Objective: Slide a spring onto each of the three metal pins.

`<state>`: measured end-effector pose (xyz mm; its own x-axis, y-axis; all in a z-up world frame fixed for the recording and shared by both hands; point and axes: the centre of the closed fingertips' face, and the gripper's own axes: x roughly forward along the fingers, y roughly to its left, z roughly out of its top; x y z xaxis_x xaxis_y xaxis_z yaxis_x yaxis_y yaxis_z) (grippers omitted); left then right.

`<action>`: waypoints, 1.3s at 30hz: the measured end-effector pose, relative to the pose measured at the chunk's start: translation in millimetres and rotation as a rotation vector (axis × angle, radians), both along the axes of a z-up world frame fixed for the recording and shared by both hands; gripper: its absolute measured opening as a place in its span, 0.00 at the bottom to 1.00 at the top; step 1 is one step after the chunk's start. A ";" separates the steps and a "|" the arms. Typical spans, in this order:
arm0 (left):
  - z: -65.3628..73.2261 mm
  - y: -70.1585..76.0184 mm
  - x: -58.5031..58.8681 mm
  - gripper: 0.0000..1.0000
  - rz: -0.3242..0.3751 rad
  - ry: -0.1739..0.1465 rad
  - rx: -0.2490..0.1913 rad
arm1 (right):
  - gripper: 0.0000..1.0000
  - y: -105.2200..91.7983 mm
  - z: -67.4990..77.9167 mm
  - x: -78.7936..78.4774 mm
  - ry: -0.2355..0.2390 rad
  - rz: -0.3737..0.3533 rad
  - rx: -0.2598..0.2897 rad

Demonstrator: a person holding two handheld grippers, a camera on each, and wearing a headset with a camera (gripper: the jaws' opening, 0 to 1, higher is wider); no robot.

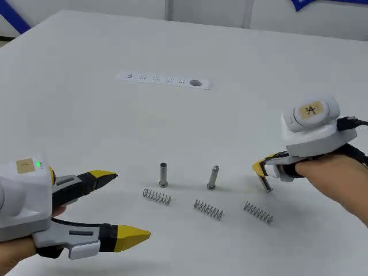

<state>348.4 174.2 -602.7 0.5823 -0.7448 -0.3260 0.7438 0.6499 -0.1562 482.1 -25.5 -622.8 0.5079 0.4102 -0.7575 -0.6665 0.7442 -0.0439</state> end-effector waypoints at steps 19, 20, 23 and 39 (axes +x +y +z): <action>4.6 -3.4 -1.8 0.85 -0.010 -0.008 0.001 | 0.08 -11.4 11.8 -17.2 -0.034 -0.012 0.026; 4.7 -3.6 -1.8 0.85 -0.010 -0.009 0.001 | 0.08 -11.5 12.2 -18.2 -0.036 -0.013 0.027; 5.4 -4.5 -1.5 0.85 -0.013 -0.010 0.001 | 0.08 -11.3 12.6 -20.1 -0.039 -0.011 0.033; 7.4 -5.4 -1.7 0.85 -0.019 -0.014 0.004 | 0.08 -20.1 16.8 -35.6 -0.050 -0.012 0.052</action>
